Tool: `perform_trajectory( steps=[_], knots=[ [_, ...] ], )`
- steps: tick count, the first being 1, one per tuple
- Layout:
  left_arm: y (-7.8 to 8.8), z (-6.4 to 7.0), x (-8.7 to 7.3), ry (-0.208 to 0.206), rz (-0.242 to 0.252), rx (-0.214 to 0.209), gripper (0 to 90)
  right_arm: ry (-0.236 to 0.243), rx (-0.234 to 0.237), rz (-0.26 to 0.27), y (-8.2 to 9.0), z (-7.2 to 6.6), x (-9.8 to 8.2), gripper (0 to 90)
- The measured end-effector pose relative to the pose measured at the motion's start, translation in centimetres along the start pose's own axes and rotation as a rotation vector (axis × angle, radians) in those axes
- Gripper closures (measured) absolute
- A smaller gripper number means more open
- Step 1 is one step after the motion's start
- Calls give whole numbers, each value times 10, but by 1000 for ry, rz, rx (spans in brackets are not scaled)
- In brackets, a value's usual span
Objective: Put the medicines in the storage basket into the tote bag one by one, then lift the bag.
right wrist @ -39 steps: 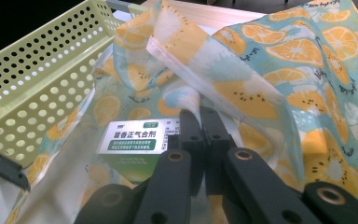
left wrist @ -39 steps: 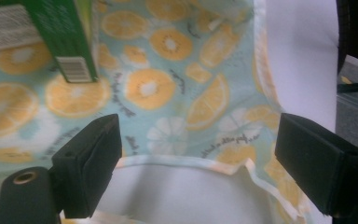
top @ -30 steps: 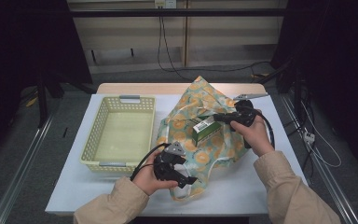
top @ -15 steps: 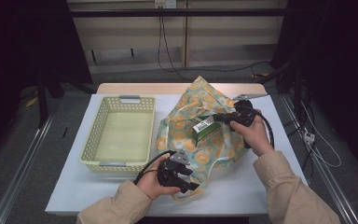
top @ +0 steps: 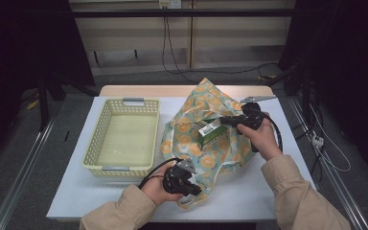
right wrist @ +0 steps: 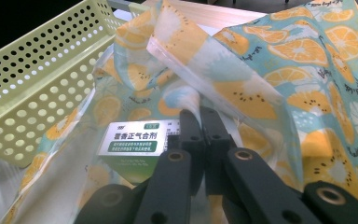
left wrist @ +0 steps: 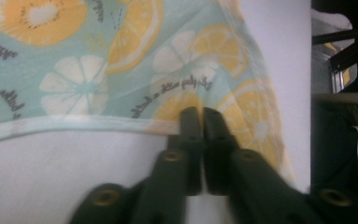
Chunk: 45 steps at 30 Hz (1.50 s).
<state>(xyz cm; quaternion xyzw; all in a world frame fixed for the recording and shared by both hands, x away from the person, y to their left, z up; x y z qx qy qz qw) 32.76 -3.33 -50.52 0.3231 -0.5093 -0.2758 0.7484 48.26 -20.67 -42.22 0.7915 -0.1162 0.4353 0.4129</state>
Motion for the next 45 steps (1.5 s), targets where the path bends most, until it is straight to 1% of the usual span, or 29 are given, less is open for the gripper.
perform_trajectory(
  steps=[2,3,4,5,7,8,10,12,16,21,22,23,25,28,29,30,31,32,34,37,38,39,40,41,42,43,44,45],
  knots=[
    [8,-3,3,5,6,21,900,-1,-2,1,1,0,0,898],
    [14,-5,8,22,28,38,900,-2,-1,4,2,1,1,898],
    [22,-8,13,29,55,53,900,-5,-1,5,3,1,1,899],
    [32,-12,18,23,80,51,900,-2,-3,4,3,1,2,898],
    [55,-20,31,43,140,86,900,-5,-5,7,4,2,3,898],
    [67,-25,37,44,156,110,900,-4,-5,8,5,2,4,898],
    [90,-32,52,53,210,147,900,-7,-2,14,5,2,5,898],
    [112,-39,67,53,244,193,900,-7,-3,10,5,2,5,898],
    [151,-47,98,55,309,252,900,-9,-3,23,9,2,11,898],
    [194,-55,138,47,371,328,900,-3,-6,54,20,-1,30,899],
    [202,-57,145,51,391,339,900,0,-6,58,23,-1,34,898],
    [211,-60,151,52,399,354,900,6,-9,63,25,-2,39,899],
    [227,-64,165,60,438,372,900,10,-8,78,30,-4,49,899],
    [251,-68,181,60,493,408,900,20,-11,116,39,-7,66,899],
    [257,-69,185,59,502,415,900,23,-9,127,42,-9,72,899],
    [262,-71,187,60,507,429,900,30,-12,138,45,-10,78,899],
    [265,-73,188,63,518,434,900,33,-11,151,49,-11,83,899],
    [267,-74,187,71,523,425,900,31,-4,165,51,-12,88,899],
    [266,-78,181,84,512,422,900,34,6,167,54,-16,91,898],
    [258,-80,169,101,498,393,900,39,23,165,51,-21,89,895],
    [255,-81,164,107,482,377,898,40,25,162,50,-23,88,883],
    [251,-82,159,128,480,363,854,40,23,157,48,-24,85,845],
    [248,-84,153,150,466,360,719,34,27,153,46,-25,83,753],
    [244,-85,146,156,444,365,624,29,42,152,45,-28,81,654],
    [242,-86,140,158,439,381,565,34,37,155,45,-30,79,585],
    [240,-87,133,168,430,390,467,41,29,156,45,-32,77,521],
    [238,-87,126,184,423,392,344,51,30,149,46,-35,74,442],
    [237,-87,119,194,420,383,280,59,24,139,48,-37,71,350]
  ],
)
Point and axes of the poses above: each handheld gripper's, and its own axes: y roughly backward along the jaws, x roughly out of its top, z roughly to its right, the point moved 8 cm from there along -y, roughly forward along the jaws, and after that the axes turned 1 degree about -z, right-handed, at the moved point
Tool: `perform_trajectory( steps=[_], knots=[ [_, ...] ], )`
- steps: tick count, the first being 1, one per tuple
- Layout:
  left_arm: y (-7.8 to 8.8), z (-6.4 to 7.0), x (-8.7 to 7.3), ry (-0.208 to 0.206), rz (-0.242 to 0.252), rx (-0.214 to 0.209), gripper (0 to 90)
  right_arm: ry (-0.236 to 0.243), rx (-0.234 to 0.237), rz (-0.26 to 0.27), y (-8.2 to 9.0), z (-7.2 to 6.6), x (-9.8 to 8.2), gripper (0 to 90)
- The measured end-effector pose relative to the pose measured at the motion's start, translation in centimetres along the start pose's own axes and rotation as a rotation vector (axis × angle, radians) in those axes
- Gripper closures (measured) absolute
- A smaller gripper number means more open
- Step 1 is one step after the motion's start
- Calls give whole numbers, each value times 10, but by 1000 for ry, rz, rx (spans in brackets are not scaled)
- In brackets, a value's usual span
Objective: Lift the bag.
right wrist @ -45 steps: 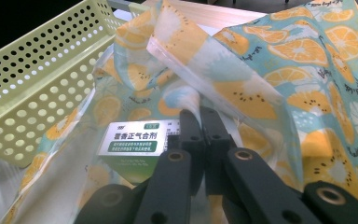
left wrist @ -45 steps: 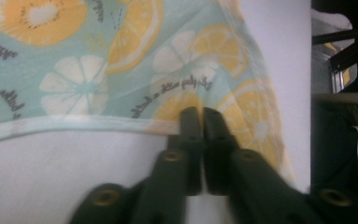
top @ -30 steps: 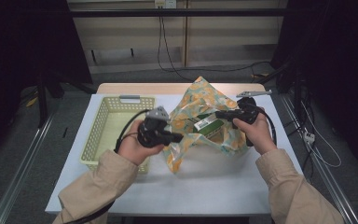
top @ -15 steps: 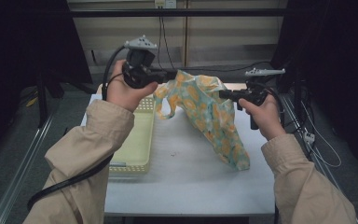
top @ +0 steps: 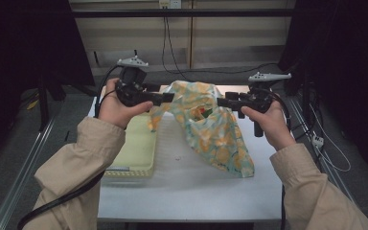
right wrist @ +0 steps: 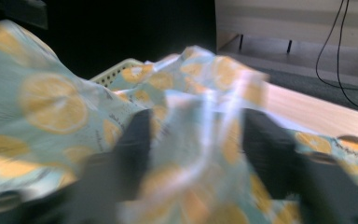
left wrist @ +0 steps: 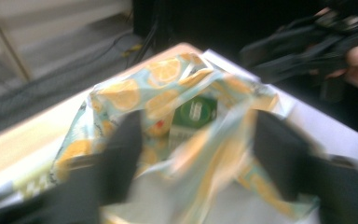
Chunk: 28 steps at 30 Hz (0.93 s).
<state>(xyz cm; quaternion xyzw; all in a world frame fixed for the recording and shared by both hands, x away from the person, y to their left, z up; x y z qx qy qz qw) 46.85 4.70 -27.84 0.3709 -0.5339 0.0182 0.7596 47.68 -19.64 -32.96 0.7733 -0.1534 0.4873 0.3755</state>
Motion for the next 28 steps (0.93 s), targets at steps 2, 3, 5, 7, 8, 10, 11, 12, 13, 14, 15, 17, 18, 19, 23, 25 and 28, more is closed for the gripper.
perform_trajectory(
  steps=[2,3,5,7,8,10,11,12,13,14,15,17,18,19,23,25,28],
  knots=[
    [4,-2,-13,5,-12,-13,196,2,0,-22,6,-3,-6,276],
    [6,-3,-20,13,-11,-16,161,10,-3,-14,10,-4,-8,274],
    [11,-6,-34,14,-20,-15,120,15,-4,-9,18,-4,-14,246],
    [16,-8,-48,13,-25,-3,103,31,-14,-11,24,-3,-21,238],
    [17,-8,-56,8,-33,-4,94,44,-23,-18,27,-3,-27,233],
    [20,-9,-71,8,-27,-1,80,61,-40,-36,31,-3,-38,228],
    [21,-8,-79,18,-27,-9,78,72,-46,-40,33,-3,-45,224],
    [21,-9,-87,16,-27,-12,69,80,-44,-37,35,-4,-51,224],
    [21,-9,-95,21,-31,-13,61,83,-43,-42,37,-4,-58,218],
    [21,-9,-103,24,-32,-9,61,91,-54,-48,38,-4,-65,213],
    [21,-8,-110,33,-19,-19,61,96,-60,-51,40,-4,-73,213],
    [21,-7,-123,41,-24,-16,61,99,-64,-60,42,-5,-89,207],
    [21,-7,-130,38,-24,-10,61,107,-67,-62,43,-5,-97,207],
    [21,-5,-137,39,-28,-16,59,108,-68,-67,44,-5,-106,206],
    [22,-3,-159,41,-21,-7,63,103,-90,-84,47,-4,-137,205],
    [21,-1,-167,30,-33,0,63,84,-84,-82,48,-3,-150,205],
    [22,0,-172,23,-12,5,64,74,-95,-78,51,0,-165,205]
  ],
)
Point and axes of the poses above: each handheld gripper's, and its own axes: y roughly backward along the jaws, x roughly out of its top, z roughly to its right, the point moved 8 cm from there along -y, roughly forward along the jaws, and after that the axes turned 1 degree about -z, right-handed, at the moved point
